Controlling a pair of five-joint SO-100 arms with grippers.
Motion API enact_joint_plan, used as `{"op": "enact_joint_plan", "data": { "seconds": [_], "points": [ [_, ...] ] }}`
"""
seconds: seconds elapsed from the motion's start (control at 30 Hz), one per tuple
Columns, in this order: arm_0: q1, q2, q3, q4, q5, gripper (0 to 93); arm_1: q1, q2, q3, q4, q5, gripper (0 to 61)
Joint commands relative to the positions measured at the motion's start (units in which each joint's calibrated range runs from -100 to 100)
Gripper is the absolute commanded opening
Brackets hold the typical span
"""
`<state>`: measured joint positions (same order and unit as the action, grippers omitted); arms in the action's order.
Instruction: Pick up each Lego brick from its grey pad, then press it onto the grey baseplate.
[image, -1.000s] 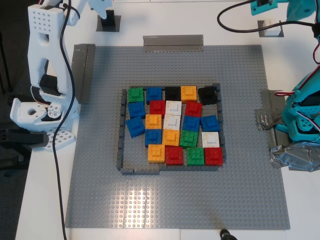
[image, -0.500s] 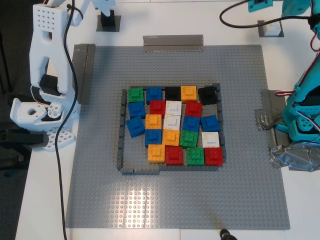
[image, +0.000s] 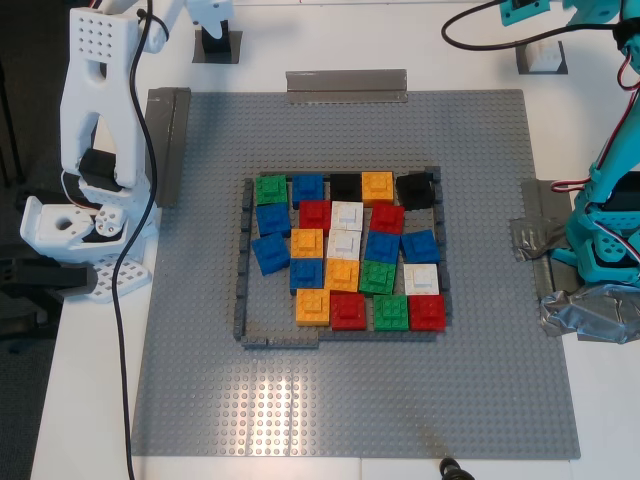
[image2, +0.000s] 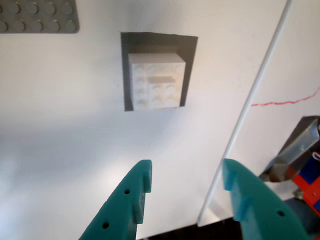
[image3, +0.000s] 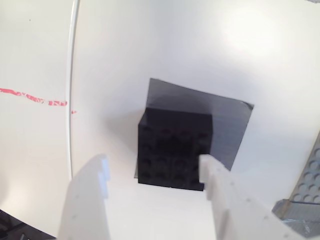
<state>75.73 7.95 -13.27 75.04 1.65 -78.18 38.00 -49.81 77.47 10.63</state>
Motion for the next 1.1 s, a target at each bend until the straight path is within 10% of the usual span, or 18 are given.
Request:
{"op": "enact_joint_plan", "data": {
  "seconds": [0.0, 0.57, 0.77, 1.07],
  "points": [
    [-0.5, 0.4, -1.4, 0.1, 0.3, 24.8, -0.4, -1.6, -4.0, -0.6, 0.2, 22.5],
    [-1.6, 7.8, -1.9, -7.2, -0.1, 24.6, -1.2, 0.5, -3.9, -0.8, -0.5, 21.3],
    [-1.6, 7.9, -1.2, -7.5, -0.1, 24.5, -1.0, 0.5, -4.0, -1.0, -0.8, 5.6],
    [-1.6, 9.7, -1.5, -7.5, -0.1, 24.5, -0.9, 1.0, -3.9, -0.7, -0.7, 1.9]
  ]
}}
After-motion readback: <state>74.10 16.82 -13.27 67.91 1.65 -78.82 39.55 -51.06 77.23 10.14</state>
